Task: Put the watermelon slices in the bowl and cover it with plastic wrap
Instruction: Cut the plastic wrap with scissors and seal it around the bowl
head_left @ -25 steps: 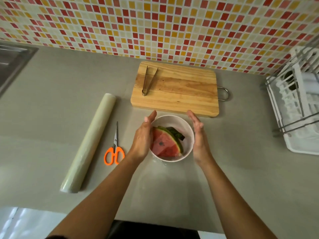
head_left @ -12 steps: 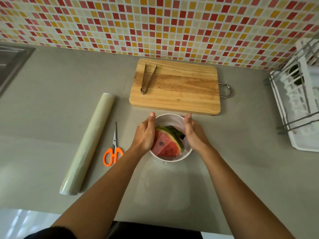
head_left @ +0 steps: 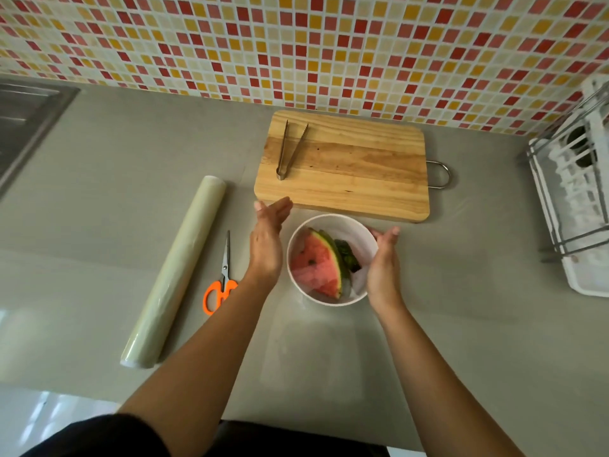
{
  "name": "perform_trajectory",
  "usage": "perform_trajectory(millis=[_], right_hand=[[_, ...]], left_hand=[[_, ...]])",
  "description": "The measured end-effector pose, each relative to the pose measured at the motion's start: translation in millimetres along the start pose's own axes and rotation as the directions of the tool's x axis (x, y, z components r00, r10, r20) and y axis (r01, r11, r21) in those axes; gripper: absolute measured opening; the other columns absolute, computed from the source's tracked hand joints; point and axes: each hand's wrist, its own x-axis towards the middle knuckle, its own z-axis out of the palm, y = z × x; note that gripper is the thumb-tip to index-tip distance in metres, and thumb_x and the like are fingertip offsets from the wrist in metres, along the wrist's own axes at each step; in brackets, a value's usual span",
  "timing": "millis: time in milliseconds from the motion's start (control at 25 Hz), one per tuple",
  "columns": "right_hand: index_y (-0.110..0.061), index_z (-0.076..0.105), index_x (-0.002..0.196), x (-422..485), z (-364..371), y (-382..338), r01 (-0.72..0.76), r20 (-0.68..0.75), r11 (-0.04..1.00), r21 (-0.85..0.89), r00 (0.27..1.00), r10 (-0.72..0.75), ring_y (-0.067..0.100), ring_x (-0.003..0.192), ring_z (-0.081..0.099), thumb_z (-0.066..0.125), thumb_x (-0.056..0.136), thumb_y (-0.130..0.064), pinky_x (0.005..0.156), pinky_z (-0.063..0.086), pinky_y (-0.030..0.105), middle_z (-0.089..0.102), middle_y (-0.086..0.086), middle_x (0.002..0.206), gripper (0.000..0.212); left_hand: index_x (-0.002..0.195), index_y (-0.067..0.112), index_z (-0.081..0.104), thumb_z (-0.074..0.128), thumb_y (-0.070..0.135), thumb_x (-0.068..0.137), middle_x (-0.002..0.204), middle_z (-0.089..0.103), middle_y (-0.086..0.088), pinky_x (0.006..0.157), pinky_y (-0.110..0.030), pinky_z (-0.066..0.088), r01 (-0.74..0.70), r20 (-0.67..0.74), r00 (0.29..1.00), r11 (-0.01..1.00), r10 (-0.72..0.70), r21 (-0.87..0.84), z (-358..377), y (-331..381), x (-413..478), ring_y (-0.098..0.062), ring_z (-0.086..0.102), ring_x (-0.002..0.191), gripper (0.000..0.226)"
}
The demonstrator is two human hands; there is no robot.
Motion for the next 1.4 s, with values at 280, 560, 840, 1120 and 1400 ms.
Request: perform_trajectory(millis=[280,560,840,1120,1400], right_hand=[[-0.039,0.048,0.126,5.3,-19.8,-1.4,0.313,0.123,0.946,-0.088,0.945,-0.301,-0.006,0.128,0.040,0.019,0.088,-0.065,0.100,0.030,0.004,0.044,-0.014,0.139,0.054],[-0.040,0.066,0.095,12.7,-4.6,-3.8,0.136,0.122,0.988,-0.078,0.984,-0.126,0.025,0.113,0.059,0.021,0.075,-0.081,0.100,0.046,0.044,0.065,0.009,0.119,0.064],[-0.034,0.056,0.122,8.2,-8.1,-0.6,0.076,-0.043,0.994,-0.081,0.996,-0.079,0.008,0.119,0.051,0.018,0.087,-0.065,0.082,0.038,0.013,0.055,-0.009,0.130,0.061],[-0.043,0.068,0.097,11.0,-0.9,3.7,0.167,0.098,0.985,-0.037,0.982,-0.163,0.012,0.116,0.056,0.026,0.079,-0.074,0.101,0.042,0.034,0.064,-0.005,0.119,0.055],[-0.038,0.069,0.094,6.2,-0.6,-0.6,0.083,0.047,0.991,0.103,0.995,-0.088,0.022,0.106,0.063,0.025,0.079,-0.072,0.089,0.052,0.038,0.067,0.009,0.110,0.058]], left_hand=[[0.143,0.025,0.039,0.017,0.057,0.092,0.140,0.048,0.006,0.083,0.003,0.035,-0.054,0.205,0.978,0.996,0.037,0.076,9.2,-10.6,-40.4,0.009,0.048,0.118,0.064],[0.128,0.020,0.058,0.014,0.049,0.100,0.121,0.063,-0.004,0.091,-0.021,0.046,0.020,0.243,0.968,0.984,-0.063,0.177,18.4,-3.8,-2.2,-0.019,0.055,0.116,0.059],[0.133,0.036,0.050,0.012,0.060,0.093,0.133,0.056,0.004,0.104,-0.032,0.039,-0.033,0.113,0.993,0.998,0.028,0.045,6.4,-16.6,-31.8,-0.012,0.050,0.125,0.060],[0.115,0.027,0.065,0.012,0.057,0.097,0.114,0.068,-0.007,0.100,-0.048,0.046,0.099,0.098,0.990,0.995,-0.099,0.000,20.8,-6.3,-12.5,-0.021,0.062,0.110,0.064],[0.109,0.025,0.064,0.007,0.081,0.079,0.110,0.065,-0.009,0.092,-0.043,0.047,0.339,-0.148,0.933,0.938,-0.327,0.066,35.9,1.4,-13.9,-0.028,0.059,0.105,0.085]])
